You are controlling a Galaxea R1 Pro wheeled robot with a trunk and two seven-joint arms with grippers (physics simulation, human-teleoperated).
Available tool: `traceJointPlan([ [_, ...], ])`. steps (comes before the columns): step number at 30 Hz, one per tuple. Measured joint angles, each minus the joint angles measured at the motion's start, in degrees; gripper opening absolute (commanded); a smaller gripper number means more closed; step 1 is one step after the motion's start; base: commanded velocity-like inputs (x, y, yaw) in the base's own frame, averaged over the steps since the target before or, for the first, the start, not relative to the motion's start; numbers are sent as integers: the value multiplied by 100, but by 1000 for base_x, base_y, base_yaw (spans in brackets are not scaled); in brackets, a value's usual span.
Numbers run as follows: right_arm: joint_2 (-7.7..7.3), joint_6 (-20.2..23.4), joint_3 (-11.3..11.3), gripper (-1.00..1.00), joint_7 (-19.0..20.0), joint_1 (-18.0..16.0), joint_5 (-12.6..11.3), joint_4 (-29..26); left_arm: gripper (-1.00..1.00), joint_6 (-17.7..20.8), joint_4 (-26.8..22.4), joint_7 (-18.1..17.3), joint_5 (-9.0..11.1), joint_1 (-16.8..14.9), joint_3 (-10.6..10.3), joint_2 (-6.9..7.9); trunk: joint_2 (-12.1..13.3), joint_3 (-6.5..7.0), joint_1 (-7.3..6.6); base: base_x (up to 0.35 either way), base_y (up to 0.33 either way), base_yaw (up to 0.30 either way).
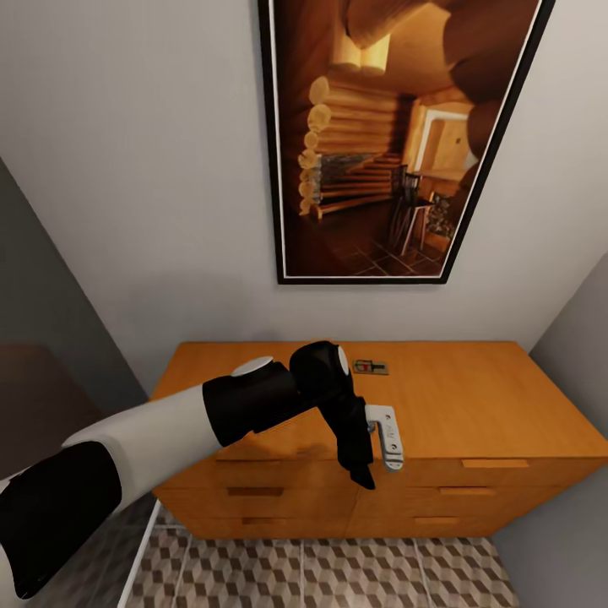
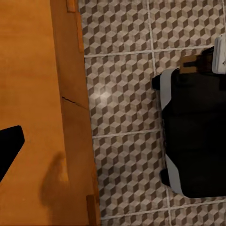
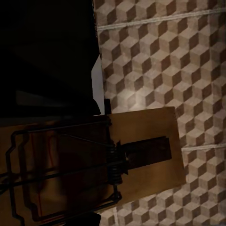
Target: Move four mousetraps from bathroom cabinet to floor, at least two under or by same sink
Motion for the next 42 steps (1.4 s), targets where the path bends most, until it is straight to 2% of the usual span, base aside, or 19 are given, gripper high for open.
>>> traceJointPlan([
  [3, 0, 0, 0, -100, 0, 0, 0, -2, 100, 0, 0, 0, 0, 0, 104, 0, 0, 0, 0, 213, 0, 0],
  [8, 0, 0, -2, -100, 0, 0, 1, -1, 100, -4, 0, 0, -1, 0, 151, -6, 0, 0, 0, 221, 27, 0],
  [22, 0, 0, 3, -100, 0, 0, -2, 5, 100, -6, 12, 0, 0, 0, 160, 0, 0, 0, 0, 221, 40, 0],
  [34, 8, 3, 4, -100, 0, 0, -4, 5, 100, -7, 46, 0, 1, 0, 160, 0, 0, 0, 1, 50, 1, 0],
  [42, 10, 7, 4, -100, -1, 0, 1, 4, 100, -8, 51, 0, 7, 1, 161, 1, 0, 0, 0, 193, -101, 0],
])
